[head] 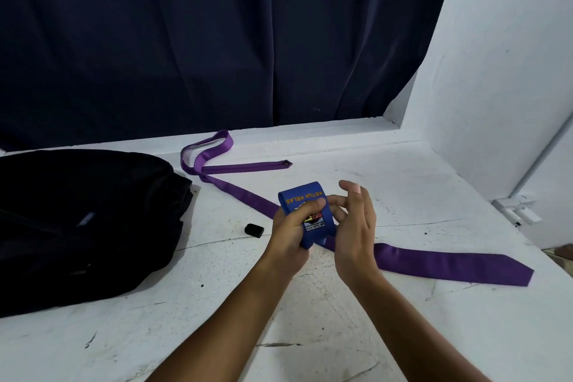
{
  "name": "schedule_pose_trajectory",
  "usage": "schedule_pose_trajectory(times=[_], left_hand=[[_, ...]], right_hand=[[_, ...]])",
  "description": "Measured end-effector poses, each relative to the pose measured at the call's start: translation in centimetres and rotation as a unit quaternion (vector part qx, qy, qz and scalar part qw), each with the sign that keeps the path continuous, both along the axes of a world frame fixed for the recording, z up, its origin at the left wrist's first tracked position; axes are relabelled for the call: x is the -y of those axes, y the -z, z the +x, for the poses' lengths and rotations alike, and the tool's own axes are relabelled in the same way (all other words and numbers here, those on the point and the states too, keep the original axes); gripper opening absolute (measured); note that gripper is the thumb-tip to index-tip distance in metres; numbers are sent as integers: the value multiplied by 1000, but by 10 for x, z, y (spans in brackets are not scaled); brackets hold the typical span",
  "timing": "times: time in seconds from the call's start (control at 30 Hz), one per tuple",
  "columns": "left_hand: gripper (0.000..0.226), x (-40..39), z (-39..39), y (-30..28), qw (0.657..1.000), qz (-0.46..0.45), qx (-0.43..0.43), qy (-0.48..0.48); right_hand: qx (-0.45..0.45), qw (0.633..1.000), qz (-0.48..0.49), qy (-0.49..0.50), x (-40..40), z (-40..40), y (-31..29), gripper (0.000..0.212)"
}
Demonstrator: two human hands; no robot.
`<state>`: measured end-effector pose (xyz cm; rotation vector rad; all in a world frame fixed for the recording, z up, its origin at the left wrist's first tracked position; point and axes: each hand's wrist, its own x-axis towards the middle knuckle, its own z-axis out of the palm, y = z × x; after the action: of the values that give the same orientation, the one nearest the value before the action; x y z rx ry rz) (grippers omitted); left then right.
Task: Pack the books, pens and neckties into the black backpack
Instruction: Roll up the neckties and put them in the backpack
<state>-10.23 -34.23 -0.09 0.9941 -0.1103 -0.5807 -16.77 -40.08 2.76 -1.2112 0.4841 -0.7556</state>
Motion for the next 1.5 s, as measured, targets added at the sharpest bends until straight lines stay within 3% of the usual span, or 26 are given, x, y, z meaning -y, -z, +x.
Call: schedule_pose_trajectory(times=[0.13,0.23,0.33,0.4,0.5,0.63,0.8,0.9,1.1,1.27,1.37,1.4,1.5], left_hand=[[23,0,0,0,1000,-5,-18,-6],[21,-1,1,0,999,-18,-36,-5],[29,-4,3,-2,997,-41,-66,-15],[29,-6,5,-5,996,-40,-73,-17],[23,-12,10,-10,997,-31,-64,-15],[38,-24,16,-16,998,-21,-54,-22],[36,-61,25,-29,1000,11,-8,-27],[38,-95,31,-39,998,40,42,-28],[23,-185,49,-59,982,98,125,-102],[23,-265,59,-75,969,123,161,-145],[33,-323,76,-86,926,216,235,-202],[31,-349,86,-88,886,256,290,-255],[21,-426,119,-90,703,370,483,-368]], right_hand=[[19,999,35,17,1,1,2,23],[60,996,65,7,2,0,3,18],[27,1000,-5,-7,14,1,7,12],[-27,997,-39,-64,21,1,9,9],[-54,978,15,-200,23,2,8,23],[-116,949,-21,-292,22,11,7,27],[-134,887,-24,-441,13,32,4,37],[-109,869,-7,-483,-9,46,-4,38],[-80,871,99,-475,-85,78,-26,43],[-53,866,90,-489,-167,101,-33,39],[-48,880,69,-467,-207,115,-39,33],[-51,885,54,-459,-220,120,-41,34],[-71,891,-11,-448,-247,128,-45,39]])
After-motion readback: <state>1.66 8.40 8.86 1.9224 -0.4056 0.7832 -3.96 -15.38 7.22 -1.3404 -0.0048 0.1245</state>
